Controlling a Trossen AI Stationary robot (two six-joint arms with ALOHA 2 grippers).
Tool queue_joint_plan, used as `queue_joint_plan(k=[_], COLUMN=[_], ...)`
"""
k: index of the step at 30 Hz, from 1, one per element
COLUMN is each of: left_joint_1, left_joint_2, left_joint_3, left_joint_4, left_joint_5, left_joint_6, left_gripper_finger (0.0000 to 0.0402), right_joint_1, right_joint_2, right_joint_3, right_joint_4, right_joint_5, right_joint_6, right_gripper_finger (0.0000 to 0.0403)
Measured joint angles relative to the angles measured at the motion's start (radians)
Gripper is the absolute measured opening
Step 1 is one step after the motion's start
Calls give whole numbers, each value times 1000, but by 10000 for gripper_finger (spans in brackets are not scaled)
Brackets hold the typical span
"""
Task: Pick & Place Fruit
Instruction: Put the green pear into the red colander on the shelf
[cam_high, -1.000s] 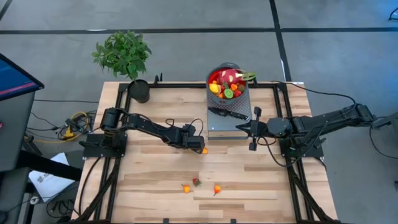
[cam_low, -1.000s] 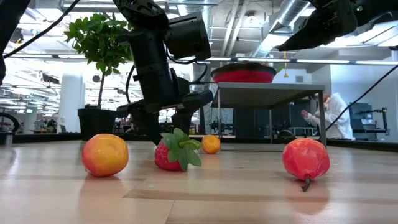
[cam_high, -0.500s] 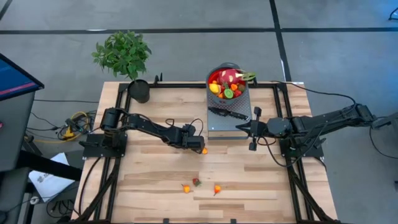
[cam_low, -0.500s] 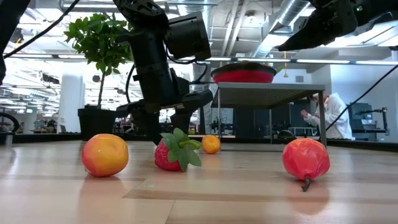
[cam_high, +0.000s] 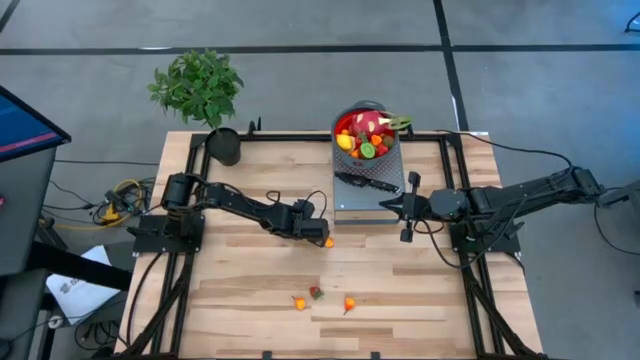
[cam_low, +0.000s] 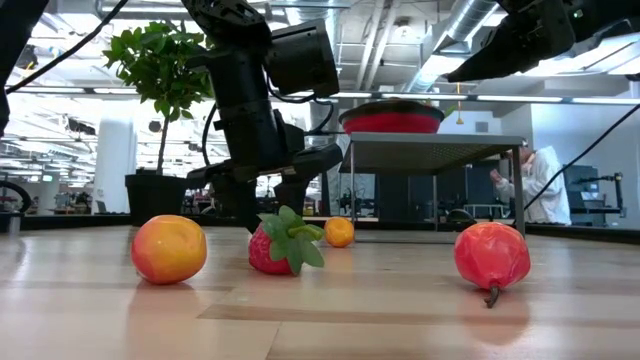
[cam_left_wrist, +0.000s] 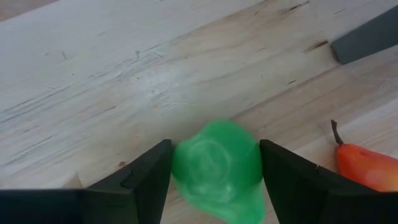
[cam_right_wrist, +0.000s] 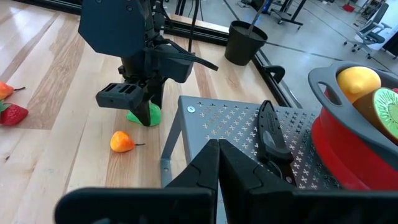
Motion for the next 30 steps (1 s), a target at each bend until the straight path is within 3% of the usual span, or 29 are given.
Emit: queue_joint_plan(k=[22,30], left_joint_1=[0,-1], left_joint_2=[-4,-83], left_joint_3=[-1,-3], left_joint_4=[4,9], left_joint_5=[-13,-20], left_joint_6=[8,41], left_gripper_finger=[221,220], right_joint_1=[0,0], right_joint_2=[0,0], right_joint_3=[0,0], right_joint_4=[0,0], right_joint_5=[0,0], right_joint_6=[0,0], right_gripper_finger=[0,0])
